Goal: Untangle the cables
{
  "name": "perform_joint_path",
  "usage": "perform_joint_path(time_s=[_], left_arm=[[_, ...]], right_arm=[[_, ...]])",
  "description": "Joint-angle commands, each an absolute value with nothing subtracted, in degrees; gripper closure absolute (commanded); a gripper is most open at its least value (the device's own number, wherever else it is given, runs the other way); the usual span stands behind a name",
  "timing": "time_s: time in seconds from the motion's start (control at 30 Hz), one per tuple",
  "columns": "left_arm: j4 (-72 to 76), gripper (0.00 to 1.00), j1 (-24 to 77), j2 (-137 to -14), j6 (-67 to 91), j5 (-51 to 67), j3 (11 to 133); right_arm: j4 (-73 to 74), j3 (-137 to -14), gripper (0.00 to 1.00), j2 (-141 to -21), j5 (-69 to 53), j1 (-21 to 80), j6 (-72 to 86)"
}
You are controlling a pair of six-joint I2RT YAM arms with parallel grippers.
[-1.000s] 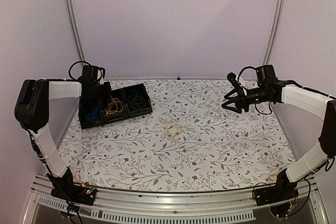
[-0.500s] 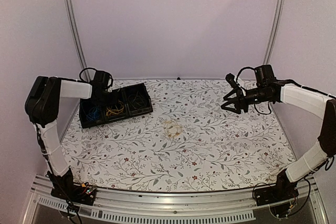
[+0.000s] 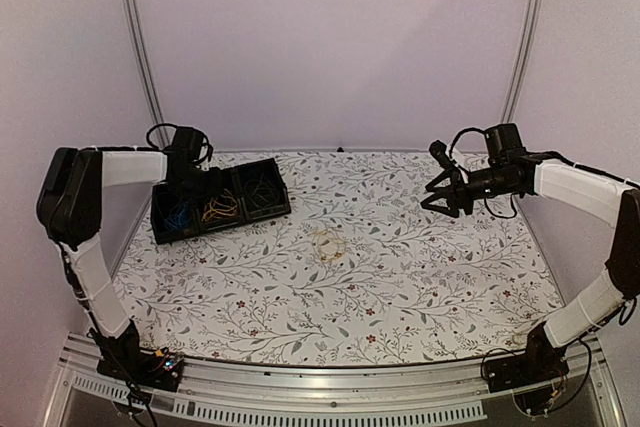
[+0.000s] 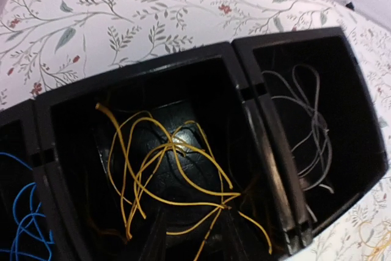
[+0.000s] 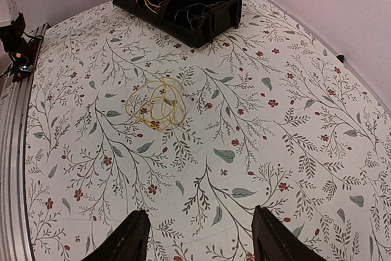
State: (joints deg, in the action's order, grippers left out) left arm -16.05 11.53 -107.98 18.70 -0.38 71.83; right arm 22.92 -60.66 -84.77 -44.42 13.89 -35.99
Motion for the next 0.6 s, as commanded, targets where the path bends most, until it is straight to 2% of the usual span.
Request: perform_joint_path(time_s=[0.0, 0.13, 0.27, 0.43, 0.57], left_arm=[[-16.70, 0.68, 11.59, -96.58, 18.29, 0.18, 71.19], [-15.98, 0.66, 11.65, -89.96, 18.28, -2.19, 69.65], [-10.38, 0.67, 14.10, -82.92, 15.00, 2.09, 65.60], [-3.52, 0.66, 23.80, -75.40, 8.90, 3.65, 58.97], [-1.06, 0.66, 31.62, -74.55, 12.73, 5.10, 55.16]], right_arm=[[23.64, -62.57, 0.39, -84.85, -43.83, 14.67, -36.61], [23.73, -62.67, 0.39, -85.23, -43.54, 15.24, -36.68], [24.54, -62.90, 0.39, -85.66, -43.31, 15.78, -37.10], [25.49, -63.18, 0.38, -86.59, -43.19, 16.26, -38.33], [24.81, -62.81, 0.38, -87.68, -43.24, 17.45, -38.46]])
